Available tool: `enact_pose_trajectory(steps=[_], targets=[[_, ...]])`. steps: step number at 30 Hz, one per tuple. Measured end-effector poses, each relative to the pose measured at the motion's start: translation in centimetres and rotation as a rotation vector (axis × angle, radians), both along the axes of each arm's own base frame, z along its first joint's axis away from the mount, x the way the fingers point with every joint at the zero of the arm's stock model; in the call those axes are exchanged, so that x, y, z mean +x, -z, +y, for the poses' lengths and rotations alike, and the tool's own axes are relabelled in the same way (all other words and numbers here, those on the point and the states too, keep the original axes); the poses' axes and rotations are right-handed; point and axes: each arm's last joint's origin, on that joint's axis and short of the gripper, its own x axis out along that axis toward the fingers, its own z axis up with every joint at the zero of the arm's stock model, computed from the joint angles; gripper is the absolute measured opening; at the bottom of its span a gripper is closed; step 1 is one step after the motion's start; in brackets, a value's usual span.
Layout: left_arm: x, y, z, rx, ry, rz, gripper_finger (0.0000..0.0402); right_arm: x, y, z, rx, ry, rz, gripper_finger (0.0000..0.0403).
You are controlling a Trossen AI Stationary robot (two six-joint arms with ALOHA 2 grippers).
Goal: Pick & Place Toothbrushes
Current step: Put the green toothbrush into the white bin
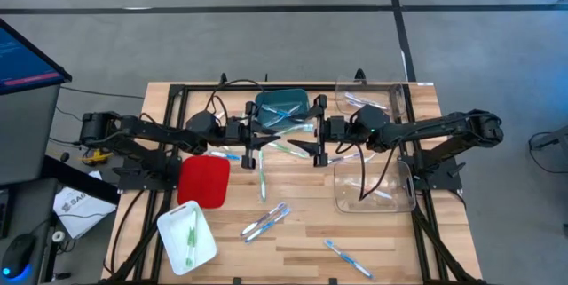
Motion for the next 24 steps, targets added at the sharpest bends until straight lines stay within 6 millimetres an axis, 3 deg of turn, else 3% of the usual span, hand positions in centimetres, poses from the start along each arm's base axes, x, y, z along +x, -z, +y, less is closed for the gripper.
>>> enact_pose_trajectory(steps=[13,24], targets=[[0.01,0.01,-0.01,0.0,0.0,0.0,0.0017,-0.04,-0.14,0.18,0.01,-0.009,-0.015,0.0265],[0.01,0.02,0.0,0.0,0.0,0.001,0.0017,-0.01,-0.05,0.18,-0.001,-0.005,-0.007,0.012]])
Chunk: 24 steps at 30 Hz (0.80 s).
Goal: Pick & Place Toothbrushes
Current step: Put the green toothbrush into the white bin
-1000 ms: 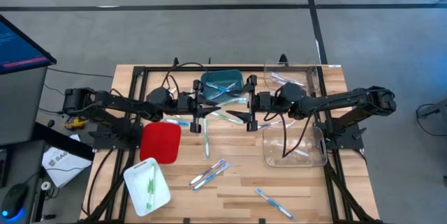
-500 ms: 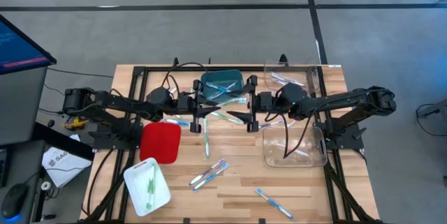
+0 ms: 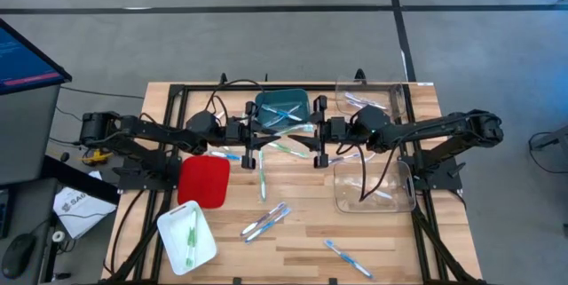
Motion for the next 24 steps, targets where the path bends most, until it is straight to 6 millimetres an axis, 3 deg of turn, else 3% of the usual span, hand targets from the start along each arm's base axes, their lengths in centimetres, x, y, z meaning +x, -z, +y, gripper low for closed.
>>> enact_pose_trajectory(steps=[6,18,24], targets=[[0.01,0.0,-0.01,-0.002,0.001,0.001,0.0017,0.0,0.0,0.0,-0.01,0.002,0.0,0.007],[0.01,0.01,0.0,-0.002,0.001,0.002,0.0017,0.05,0.16,0.01,-0.015,0.001,0.015,0.0066],[0.02,0.03,0.0,-0.002,0.001,0.004,0.0017,0.05,0.16,0.01,-0.018,0.002,0.015,0.0043]])
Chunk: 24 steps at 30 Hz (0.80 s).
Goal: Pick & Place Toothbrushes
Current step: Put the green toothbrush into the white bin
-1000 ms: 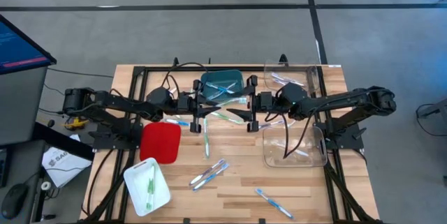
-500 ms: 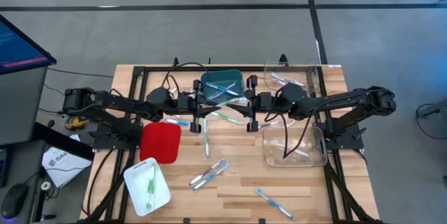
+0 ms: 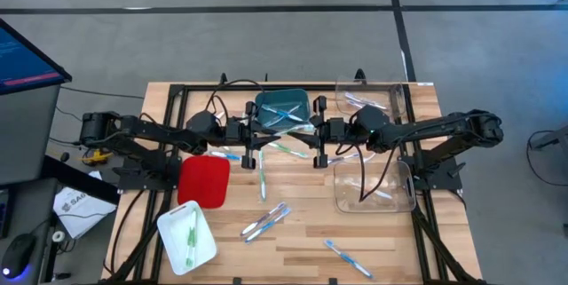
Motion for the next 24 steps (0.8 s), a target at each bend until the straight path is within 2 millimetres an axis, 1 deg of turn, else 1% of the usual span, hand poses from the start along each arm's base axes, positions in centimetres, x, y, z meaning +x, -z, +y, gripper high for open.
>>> enact_pose_trajectory(steps=[8,13,15,19,24], targets=[[0.0,0.01,-0.02,0.002,0.004,0.001,0.0017,0.01,0.04,0.0,-0.008,0.002,0.004,0.0011],[0.0,0.01,-0.01,0.002,0.003,0.002,0.0018,0.02,0.06,0.0,-0.01,0.002,0.006,0.0007],[0.01,0.04,-0.01,0.001,0.002,0.005,0.0031,0.03,0.09,0.0,-0.01,0.002,0.01,0.0009],[0.02,0.05,0.0,0.0,-0.001,0.004,0.0068,0.05,0.16,-0.01,-0.01,0.003,0.018,0.0009],[0.02,0.03,0.01,-0.001,-0.008,0.001,0.0088,0.05,0.16,-0.04,-0.01,0.005,0.018,0.0005]])
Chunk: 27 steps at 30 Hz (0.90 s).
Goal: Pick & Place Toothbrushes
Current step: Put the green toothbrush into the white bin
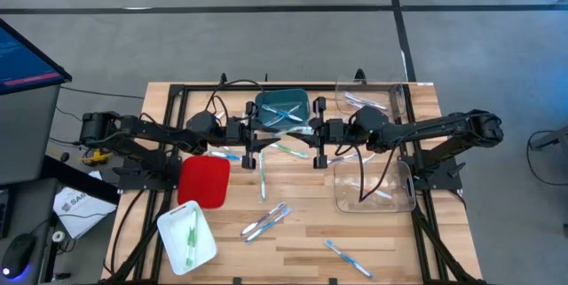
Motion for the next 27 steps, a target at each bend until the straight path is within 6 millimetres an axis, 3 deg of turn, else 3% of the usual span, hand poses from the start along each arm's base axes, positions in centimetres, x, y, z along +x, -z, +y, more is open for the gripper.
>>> enact_pose_trajectory(steps=[16,27], targets=[[-0.5,-0.7,0.1,-0.009,-0.056,-0.029,0.0092,0.1,0.2,-0.1,-0.005,0.006,0.024,0.0004],[-2.2,-1.4,0.0,-0.014,-0.059,-0.07,0.0092,0.1,0.2,-0.1,-0.008,0.006,0.022,0.0005]])
